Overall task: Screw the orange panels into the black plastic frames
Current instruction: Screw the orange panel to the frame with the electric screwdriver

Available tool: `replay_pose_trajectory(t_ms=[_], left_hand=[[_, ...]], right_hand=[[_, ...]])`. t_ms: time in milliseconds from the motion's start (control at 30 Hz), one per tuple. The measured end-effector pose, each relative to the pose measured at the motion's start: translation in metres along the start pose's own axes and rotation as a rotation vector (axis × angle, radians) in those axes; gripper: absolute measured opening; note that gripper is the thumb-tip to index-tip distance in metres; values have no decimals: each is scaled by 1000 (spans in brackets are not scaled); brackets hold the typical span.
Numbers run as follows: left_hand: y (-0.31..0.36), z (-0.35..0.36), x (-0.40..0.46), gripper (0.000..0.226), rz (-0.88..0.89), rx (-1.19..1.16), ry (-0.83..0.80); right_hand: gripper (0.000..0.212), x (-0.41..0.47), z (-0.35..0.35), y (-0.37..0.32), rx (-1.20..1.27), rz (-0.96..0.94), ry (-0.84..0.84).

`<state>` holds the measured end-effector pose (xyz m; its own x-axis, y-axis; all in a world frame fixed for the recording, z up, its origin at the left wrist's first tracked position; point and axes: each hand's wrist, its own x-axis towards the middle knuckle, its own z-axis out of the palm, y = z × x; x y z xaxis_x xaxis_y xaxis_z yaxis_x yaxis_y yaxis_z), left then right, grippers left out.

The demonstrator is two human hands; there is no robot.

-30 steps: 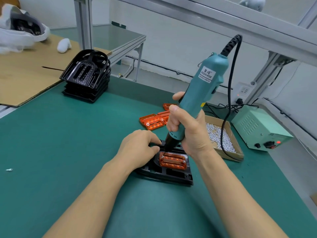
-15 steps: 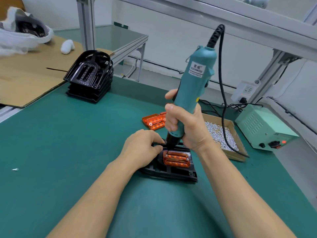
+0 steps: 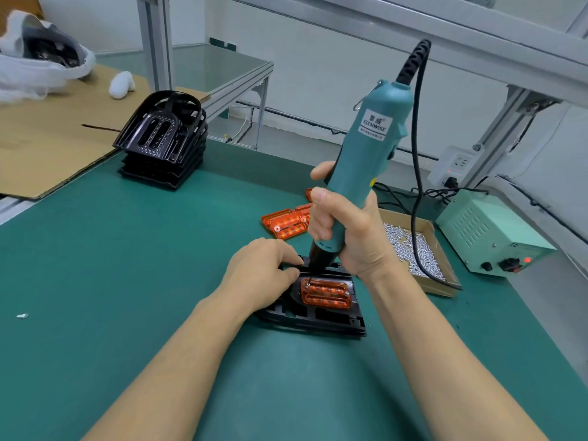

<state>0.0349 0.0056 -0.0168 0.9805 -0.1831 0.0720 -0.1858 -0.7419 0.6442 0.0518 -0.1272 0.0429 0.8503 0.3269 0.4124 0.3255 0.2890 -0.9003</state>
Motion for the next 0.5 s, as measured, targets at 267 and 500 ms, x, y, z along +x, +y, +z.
replay_pose_trajectory(t_ms=[267,500], left_hand=[[-1,0,-1,13,10,6,-7],[-1,1,-1,11,33,1,12]], right_hand=[[19,0,6,1,-57,3,-67],[20,-7,7,6,-48,-40,-17]])
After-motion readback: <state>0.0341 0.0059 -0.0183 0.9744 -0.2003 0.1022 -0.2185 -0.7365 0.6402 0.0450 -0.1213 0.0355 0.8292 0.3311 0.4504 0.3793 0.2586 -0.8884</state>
